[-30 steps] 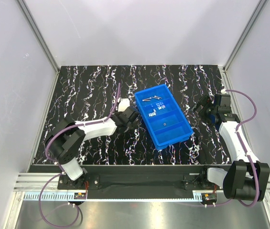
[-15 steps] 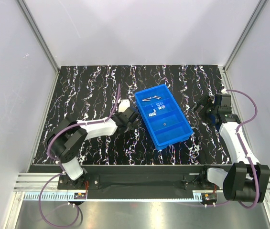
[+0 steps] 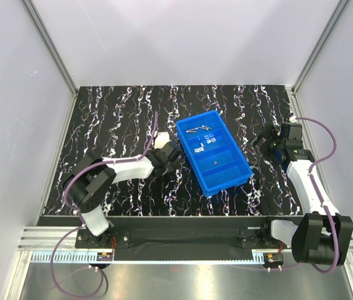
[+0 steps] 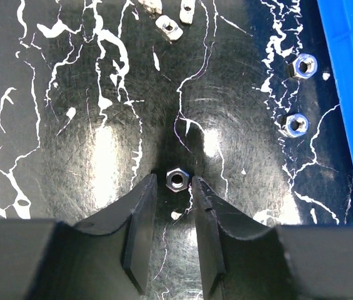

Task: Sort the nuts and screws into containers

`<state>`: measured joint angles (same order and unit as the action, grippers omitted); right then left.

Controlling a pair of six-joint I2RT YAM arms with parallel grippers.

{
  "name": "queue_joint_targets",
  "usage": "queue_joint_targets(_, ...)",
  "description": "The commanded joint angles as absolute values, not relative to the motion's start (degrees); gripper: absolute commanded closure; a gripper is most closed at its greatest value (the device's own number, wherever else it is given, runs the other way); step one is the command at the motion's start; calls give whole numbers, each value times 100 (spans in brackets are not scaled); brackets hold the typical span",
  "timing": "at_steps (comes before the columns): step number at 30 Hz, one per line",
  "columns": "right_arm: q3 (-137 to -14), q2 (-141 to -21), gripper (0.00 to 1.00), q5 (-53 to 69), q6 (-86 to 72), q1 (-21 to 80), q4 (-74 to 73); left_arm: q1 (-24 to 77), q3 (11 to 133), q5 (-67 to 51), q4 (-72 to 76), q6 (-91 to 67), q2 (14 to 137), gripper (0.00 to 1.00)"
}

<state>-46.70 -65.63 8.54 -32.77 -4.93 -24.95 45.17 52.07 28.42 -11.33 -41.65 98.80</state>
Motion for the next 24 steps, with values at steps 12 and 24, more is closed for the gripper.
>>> queue_joint_targets(12, -4764, -6460, 0, 782, -3243, -475, -2487, 4491, 5072, 2672, -975, -4078, 10073, 82)
queue_joint_targets(24, -4746, -6486, 0, 817, -3305, -475, -2461, 4772, 5273, 2488, -379, -3482, 8729, 89)
